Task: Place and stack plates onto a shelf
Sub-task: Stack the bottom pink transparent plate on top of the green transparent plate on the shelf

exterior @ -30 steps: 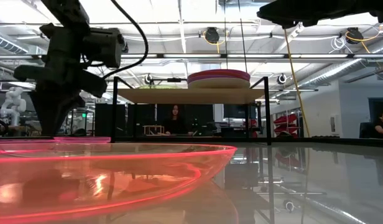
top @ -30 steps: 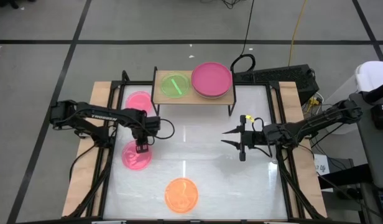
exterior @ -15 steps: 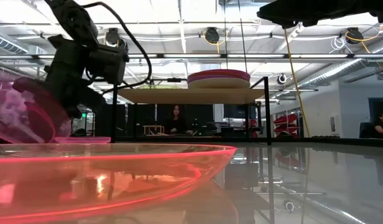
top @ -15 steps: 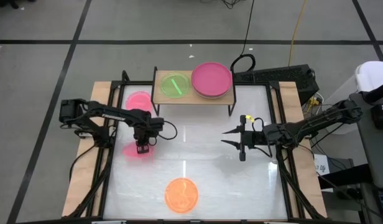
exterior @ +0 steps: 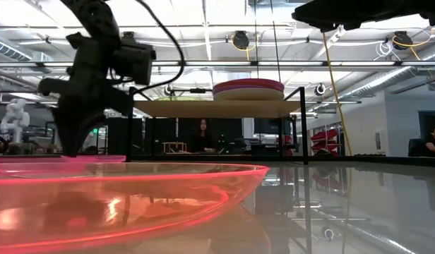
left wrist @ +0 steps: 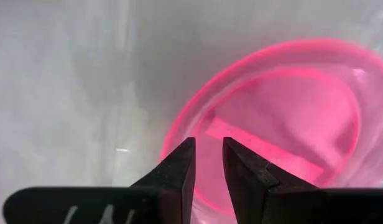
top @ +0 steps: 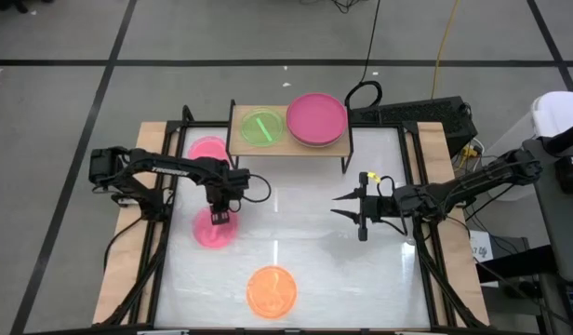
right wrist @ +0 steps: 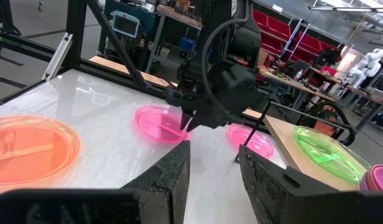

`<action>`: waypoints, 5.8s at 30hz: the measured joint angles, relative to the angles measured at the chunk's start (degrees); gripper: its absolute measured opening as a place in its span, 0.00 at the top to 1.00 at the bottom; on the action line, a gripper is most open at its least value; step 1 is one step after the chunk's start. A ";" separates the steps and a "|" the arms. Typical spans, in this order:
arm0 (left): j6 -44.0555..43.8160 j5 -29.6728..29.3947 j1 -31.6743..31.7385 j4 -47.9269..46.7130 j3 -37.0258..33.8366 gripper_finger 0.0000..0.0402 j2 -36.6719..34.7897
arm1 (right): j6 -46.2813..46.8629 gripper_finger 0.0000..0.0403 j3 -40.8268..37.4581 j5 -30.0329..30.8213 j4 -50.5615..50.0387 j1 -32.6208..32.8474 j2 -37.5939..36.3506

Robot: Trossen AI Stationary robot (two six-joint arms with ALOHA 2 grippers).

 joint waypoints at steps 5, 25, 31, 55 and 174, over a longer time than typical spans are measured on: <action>-0.14 -0.72 0.01 -5.60 5.67 0.79 0.00 | 0.00 0.70 0.00 0.00 -0.07 0.00 0.00; -40.94 -22.31 -48.57 -8.46 18.35 0.79 2.75 | 1.49 0.70 0.00 0.00 -0.13 0.00 0.00; -49.92 -23.20 -54.98 -8.63 18.33 0.79 11.10 | 1.64 0.70 0.00 0.00 0.73 0.00 -0.02; -48.03 -27.87 -51.52 -9.30 18.31 0.79 18.16 | 2.14 0.70 0.00 -0.04 0.26 0.00 -0.02; 28.04 -37.99 3.99 7.34 33.84 0.61 2.66 | 3.08 0.70 0.00 0.09 -1.33 0.00 0.00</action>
